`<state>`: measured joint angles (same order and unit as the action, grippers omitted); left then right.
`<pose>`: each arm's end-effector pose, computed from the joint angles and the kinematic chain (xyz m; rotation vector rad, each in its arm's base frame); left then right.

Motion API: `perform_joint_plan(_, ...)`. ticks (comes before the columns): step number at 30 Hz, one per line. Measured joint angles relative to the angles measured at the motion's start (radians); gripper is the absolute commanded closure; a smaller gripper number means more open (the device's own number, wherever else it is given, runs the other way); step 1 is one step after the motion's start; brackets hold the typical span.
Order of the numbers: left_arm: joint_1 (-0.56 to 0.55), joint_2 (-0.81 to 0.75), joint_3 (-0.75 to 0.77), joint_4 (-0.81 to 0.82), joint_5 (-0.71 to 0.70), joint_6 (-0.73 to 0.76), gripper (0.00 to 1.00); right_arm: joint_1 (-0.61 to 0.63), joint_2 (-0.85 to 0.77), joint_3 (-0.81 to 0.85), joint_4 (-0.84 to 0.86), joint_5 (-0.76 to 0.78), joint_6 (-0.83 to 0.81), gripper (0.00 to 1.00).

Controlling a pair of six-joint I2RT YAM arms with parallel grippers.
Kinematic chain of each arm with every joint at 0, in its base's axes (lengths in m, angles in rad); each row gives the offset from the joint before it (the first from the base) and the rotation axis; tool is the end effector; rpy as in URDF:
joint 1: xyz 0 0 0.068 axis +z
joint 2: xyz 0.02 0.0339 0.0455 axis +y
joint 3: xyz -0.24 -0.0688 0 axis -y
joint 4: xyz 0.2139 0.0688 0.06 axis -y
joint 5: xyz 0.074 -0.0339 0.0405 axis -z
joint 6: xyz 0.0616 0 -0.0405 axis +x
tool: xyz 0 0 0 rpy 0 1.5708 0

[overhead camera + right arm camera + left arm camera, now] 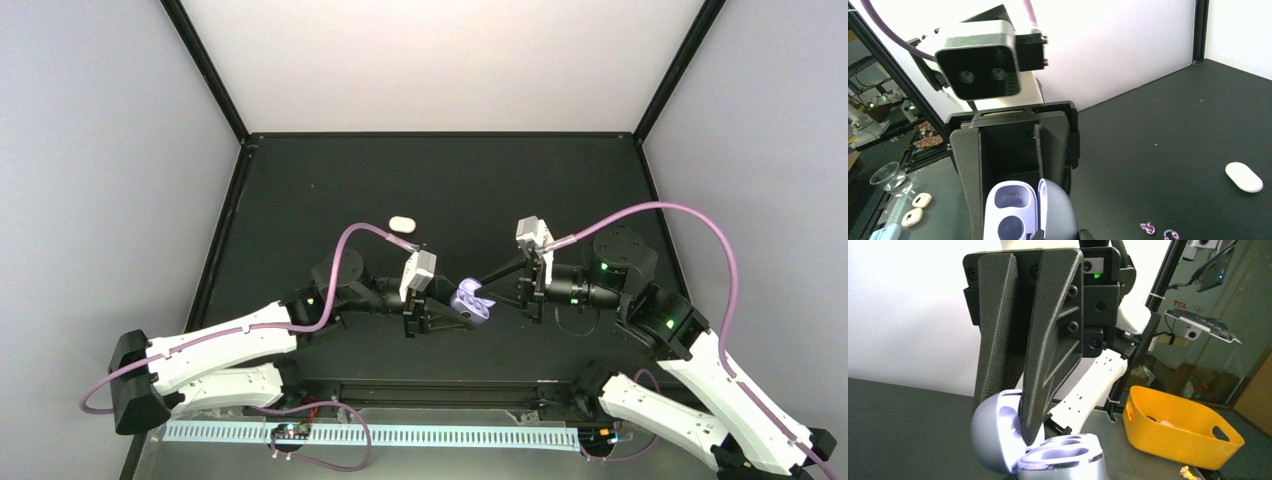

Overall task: Insert the wireless bluetooth earbuds into the charging case
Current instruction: Open the charging case.

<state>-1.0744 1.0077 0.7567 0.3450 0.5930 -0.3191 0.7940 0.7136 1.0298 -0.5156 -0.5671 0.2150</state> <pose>0.0833 -0.2261 0.3332 1.1003 1.3024 -1.5183 0.0792 0.1278 0.3692 -0.9540 1.6525 1.2075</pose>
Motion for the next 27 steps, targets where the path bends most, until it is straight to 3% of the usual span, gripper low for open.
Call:
perform_joint_plan(13, 0.000, 0.002, 0.000, -0.005, -0.026, -0.006, 0.29, 0.000, -0.001, 0.067, -0.093, 0.020, -0.074, 0.99)
perform_joint_plan(27, 0.002, 0.036, 0.033, -0.045, -0.024, -0.018, 0.32, 0.000, 0.001, 0.119, -0.230, 0.108, -0.208, 0.99)
